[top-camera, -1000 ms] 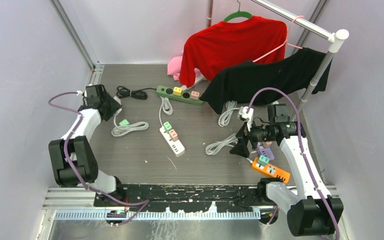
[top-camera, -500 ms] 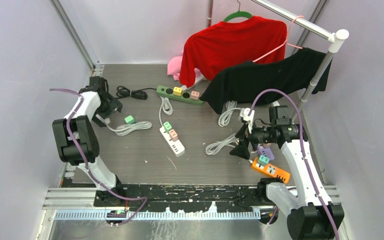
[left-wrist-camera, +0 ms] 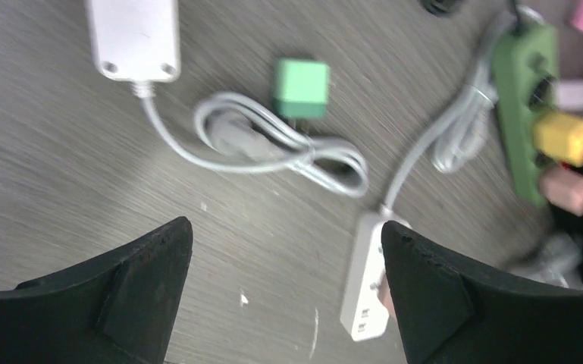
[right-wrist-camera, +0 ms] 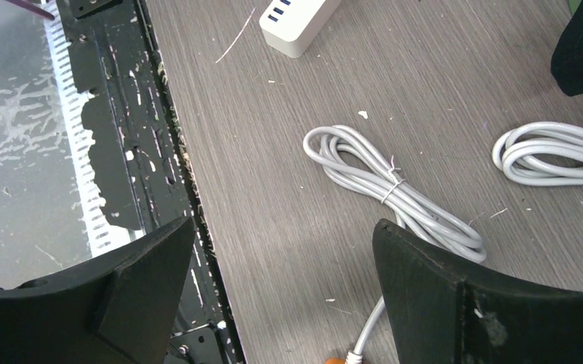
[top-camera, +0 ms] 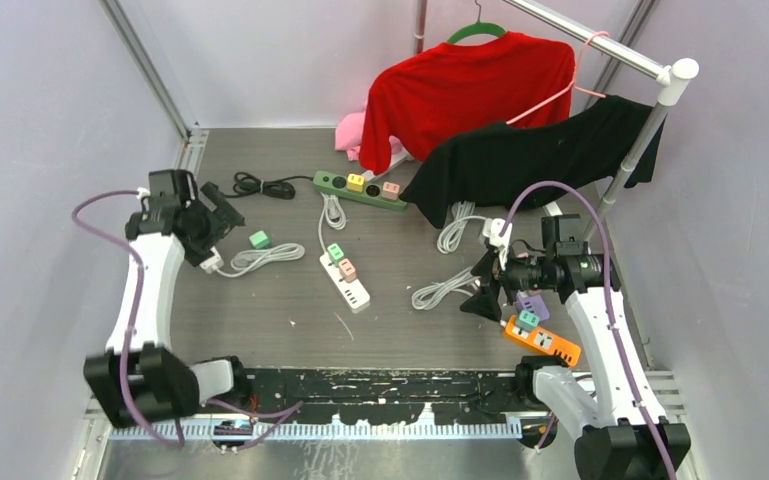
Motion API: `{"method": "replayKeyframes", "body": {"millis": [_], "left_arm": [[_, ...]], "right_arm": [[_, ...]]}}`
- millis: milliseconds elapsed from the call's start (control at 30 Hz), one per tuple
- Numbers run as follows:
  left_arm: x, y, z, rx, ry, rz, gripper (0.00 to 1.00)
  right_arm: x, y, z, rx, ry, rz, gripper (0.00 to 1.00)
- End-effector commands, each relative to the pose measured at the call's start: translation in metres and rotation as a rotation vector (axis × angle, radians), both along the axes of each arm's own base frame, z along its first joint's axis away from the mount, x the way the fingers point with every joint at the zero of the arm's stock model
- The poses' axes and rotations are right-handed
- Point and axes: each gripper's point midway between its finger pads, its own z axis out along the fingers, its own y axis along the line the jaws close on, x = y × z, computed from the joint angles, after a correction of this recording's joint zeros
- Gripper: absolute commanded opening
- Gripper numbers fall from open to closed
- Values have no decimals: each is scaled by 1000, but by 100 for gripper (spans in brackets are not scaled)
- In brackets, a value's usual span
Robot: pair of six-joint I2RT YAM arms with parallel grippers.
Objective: Pull the plug off the socket
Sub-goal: Place the socket at the center of the board.
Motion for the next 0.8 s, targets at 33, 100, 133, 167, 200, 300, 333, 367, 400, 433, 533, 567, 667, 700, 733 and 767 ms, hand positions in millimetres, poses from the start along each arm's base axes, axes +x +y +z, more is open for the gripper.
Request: {"method": "replayKeyframes", "body": {"millis": [33,100,133,167,200,300,333,367,400,433,533,567,667,700,733,767], "left_arm": [[-24,-74,53,-154,-312,-317,93],[-34,-112,73,-235,-443,-467,94],[-41,-130,82,-269,-497,-532,97],[-49,-145,90,-289,-536,-576,98],[-56,-157,96,-304,-572,-604,98],[-82,-186,107,-341,-656,-667,99],[-90,-194,112,-375,-683,-682,99],[-99,-204,115,-424,-700,-713,100],[-108,-212,120,-467,-718,-739,100],[-115,-217,121,-497,-720,-762,100],[-126,-223,117,-524,-723,-804,100],[-126,-223,113,-521,-726,-808,100],[-121,-224,103,-542,-748,-783,100],[-118,-224,99,-563,-757,-760,100],[-115,-225,96,-586,-773,-731,100],[-110,-225,97,-604,-811,-708,100]], "right_arm": [[-3,3,16,24,-78,21,92],[-3,2,16,25,-85,19,93],[-3,2,15,26,-85,17,93],[-3,2,15,26,-85,17,93],[-3,2,15,28,-83,18,93],[-1,2,14,28,-77,16,93],[0,2,14,26,-74,13,93],[0,1,14,24,-73,10,93],[1,1,13,23,-72,7,93],[1,1,13,21,-75,4,93],[3,-1,14,18,-83,-6,93],[3,-2,14,18,-83,-9,93],[4,-3,14,18,-82,-16,93],[5,-3,13,18,-79,-20,93],[5,-4,13,17,-79,-23,93],[6,-5,13,17,-78,-26,93]]}}
